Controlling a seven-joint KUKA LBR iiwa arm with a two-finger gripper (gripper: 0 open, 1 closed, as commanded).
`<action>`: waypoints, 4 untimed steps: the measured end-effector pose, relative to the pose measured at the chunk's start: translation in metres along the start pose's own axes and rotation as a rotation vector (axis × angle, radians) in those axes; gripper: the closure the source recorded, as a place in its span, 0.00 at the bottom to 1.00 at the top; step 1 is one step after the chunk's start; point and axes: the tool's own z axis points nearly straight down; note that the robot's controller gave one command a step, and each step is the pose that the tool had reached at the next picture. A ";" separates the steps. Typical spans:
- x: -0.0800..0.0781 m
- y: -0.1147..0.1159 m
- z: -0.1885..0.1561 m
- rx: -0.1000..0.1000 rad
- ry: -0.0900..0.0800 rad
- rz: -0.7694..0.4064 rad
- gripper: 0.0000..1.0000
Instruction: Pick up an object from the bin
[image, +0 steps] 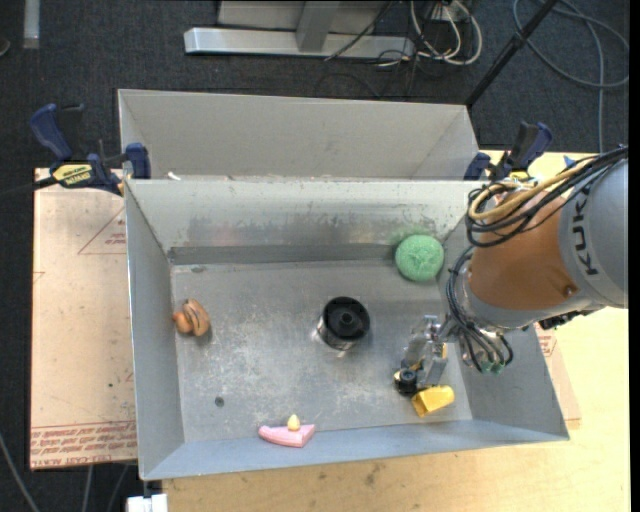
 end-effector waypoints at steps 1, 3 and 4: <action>0.000 0.000 0.000 0.000 0.000 -0.001 1.00; -0.011 0.013 -0.033 -0.001 0.000 -0.015 1.00; -0.014 0.024 -0.071 0.000 0.006 -0.008 1.00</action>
Offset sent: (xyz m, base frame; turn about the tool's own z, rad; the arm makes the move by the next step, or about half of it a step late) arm 0.0332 0.0220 0.0307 -0.0119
